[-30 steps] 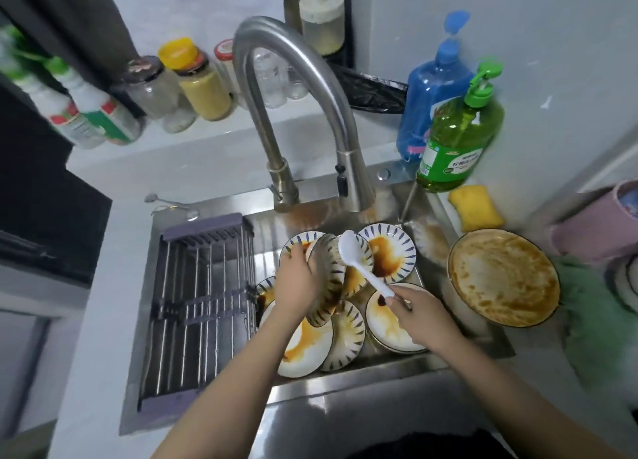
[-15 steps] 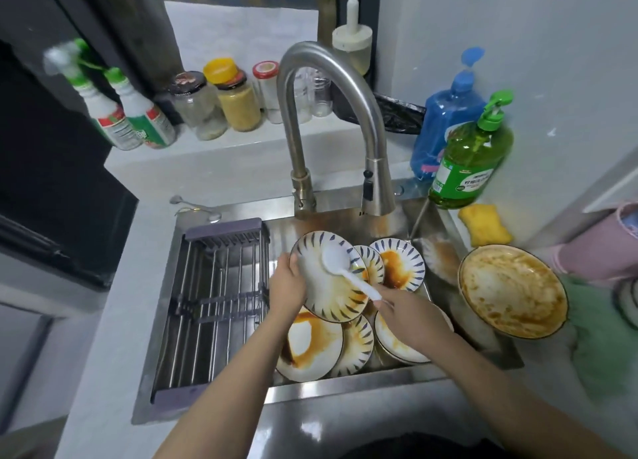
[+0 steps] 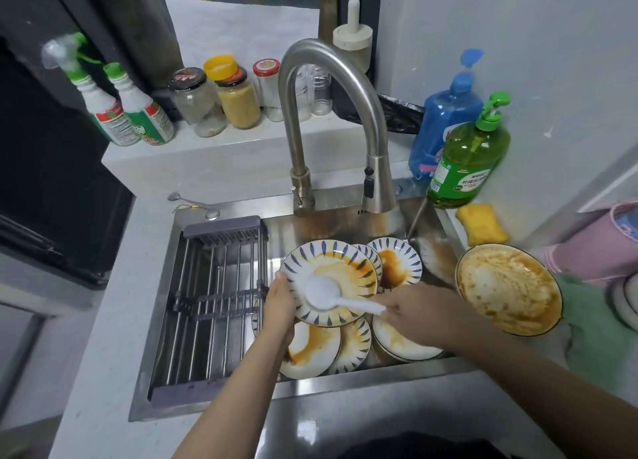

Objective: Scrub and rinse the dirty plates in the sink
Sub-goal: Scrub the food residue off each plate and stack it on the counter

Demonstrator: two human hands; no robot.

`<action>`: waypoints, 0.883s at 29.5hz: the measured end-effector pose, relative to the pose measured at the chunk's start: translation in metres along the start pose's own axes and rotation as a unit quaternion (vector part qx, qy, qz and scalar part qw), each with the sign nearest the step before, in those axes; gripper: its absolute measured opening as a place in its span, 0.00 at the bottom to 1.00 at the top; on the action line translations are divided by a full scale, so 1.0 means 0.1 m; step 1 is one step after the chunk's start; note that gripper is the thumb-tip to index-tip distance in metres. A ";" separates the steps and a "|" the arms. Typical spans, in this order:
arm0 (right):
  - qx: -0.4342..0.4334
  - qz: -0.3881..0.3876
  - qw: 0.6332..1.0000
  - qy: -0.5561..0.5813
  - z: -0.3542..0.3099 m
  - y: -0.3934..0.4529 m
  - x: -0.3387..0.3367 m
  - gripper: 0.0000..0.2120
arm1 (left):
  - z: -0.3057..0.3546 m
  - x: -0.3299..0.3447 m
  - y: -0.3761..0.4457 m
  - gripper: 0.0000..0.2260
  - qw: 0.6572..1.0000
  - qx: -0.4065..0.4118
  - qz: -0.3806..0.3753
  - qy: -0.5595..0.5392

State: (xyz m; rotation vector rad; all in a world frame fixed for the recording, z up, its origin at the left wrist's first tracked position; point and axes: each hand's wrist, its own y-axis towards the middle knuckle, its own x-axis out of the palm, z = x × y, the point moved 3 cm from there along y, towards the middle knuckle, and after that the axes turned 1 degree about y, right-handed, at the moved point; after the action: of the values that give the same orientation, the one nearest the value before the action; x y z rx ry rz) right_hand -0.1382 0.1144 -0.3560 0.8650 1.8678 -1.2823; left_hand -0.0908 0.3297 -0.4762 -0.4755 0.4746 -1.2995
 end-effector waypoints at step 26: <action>0.010 0.144 0.977 -0.158 -0.17 0.25 0.04 0.22 | -0.02 0.07 -0.06 0.18 0.999 -0.002 -0.046 -0.003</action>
State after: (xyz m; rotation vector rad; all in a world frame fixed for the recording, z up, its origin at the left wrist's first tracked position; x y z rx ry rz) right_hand -0.1227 0.1383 -0.3666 0.8505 1.4272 -1.1793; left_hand -0.0953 0.3216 -0.4752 -0.5104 0.4543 -1.3854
